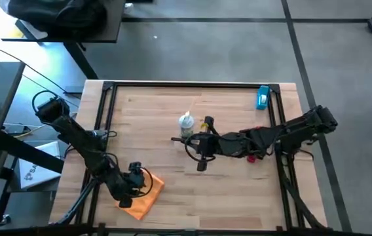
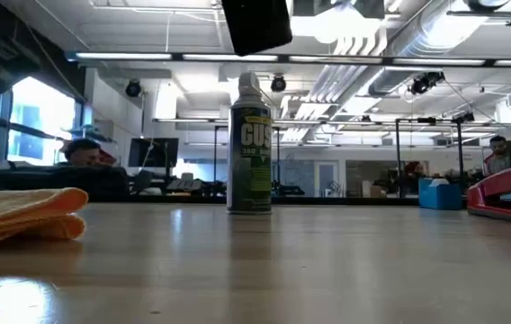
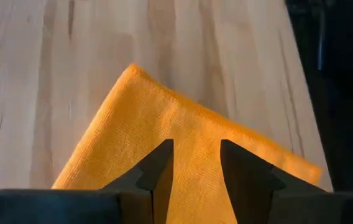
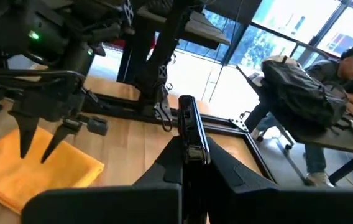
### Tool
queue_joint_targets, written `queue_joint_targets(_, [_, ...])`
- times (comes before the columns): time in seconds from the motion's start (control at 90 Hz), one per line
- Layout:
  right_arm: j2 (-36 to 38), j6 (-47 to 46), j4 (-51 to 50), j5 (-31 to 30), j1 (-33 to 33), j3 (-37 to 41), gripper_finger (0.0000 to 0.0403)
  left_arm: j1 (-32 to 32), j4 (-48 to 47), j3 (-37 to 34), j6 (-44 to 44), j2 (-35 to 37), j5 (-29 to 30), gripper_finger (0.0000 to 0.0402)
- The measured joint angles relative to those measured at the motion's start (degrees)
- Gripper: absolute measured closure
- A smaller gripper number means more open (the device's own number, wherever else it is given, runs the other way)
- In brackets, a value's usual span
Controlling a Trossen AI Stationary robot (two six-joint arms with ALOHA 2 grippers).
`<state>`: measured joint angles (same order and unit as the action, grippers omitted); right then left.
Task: Apply microfiber cloth
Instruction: Wipe the black cellphone using the green microfiber cloth
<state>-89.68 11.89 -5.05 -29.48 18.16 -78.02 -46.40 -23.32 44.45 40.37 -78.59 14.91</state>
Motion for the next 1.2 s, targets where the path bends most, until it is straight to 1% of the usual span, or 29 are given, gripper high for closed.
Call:
queue_joint_targets(0.144, [-0.01, 0.14, -0.35, 1.69, -0.51, 0.00, 0.0402, 0.39, -2.52, 1.32, 0.60, -3.31, -5.42, 0.0266])
queue_joint_targets(0.233, [-0.01, 0.01, -0.75, 1.95, -0.55, 0.00, 0.0402, 0.71, -2.60, 2.59, 1.45, -5.62, -7.02, 0.0258])
queue_joint_targets(0.389, [-0.01, -0.52, -1.59, 3.01, -0.55, 0.00, 0.0402, 1.86, -6.21, 4.46, 1.59, -8.93, -9.83, 0.0237])
queue_joint_targets(0.467, [-0.01, -1.43, -1.99, 3.45, -0.55, 0.00, 0.0402, 1.87, -6.69, 5.18, 1.21, -9.95, -9.81, 0.0222])
queue_joint_targets(0.544, [-0.01, -1.54, -2.55, 3.57, -0.55, 0.00, 0.0402, 1.87, -7.05, 5.20, -1.38, -10.56, -9.68, 0.0206])
queue_joint_targets(0.767, [-0.05, -1.94, -3.20, 3.61, -0.55, 0.00, 0.0402, 0.20, -7.37, 3.53, -7.34, -10.95, -6.71, 0.0177])
queue_joint_targets(0.833, [-0.08, -2.49, -3.52, 3.61, -0.53, 0.00, 0.0402, -0.36, -7.08, 2.31, -7.54, -10.95, -6.65, 0.0174])
queue_joint_targets(0.911, [-0.05, -3.08, -4.53, 3.66, -0.53, 0.00, 0.0402, -0.69, -6.93, 0.30, -6.45, -10.95, -8.00, 0.0172])
queue_joint_targets(1.011, [-0.08, -4.10, -5.81, 3.74, -0.51, 0.02, 0.0399, -1.36, -3.95, -2.25, -4.52, -10.69, -8.34, 0.0172])
queue_joint_targets(1.067, [-0.08, -4.36, -6.02, 3.72, -0.51, 0.02, 0.0398, -1.89, -1.91, -3.61, -4.34, -10.62, -7.31, 0.0172])
queue_joint_targets(1.133, [-0.08, -4.36, -6.00, 3.72, -0.51, 0.02, 0.0398, -2.68, -0.04, -4.92, -4.16, -10.59, -4.46, 0.0174])
queue_joint_targets(1.2, [-0.08, -4.35, -6.00, 3.73, -0.51, 0.02, 0.0398, -3.14, 0.34, -5.81, -4.21, -10.69, -2.23, 0.0186])
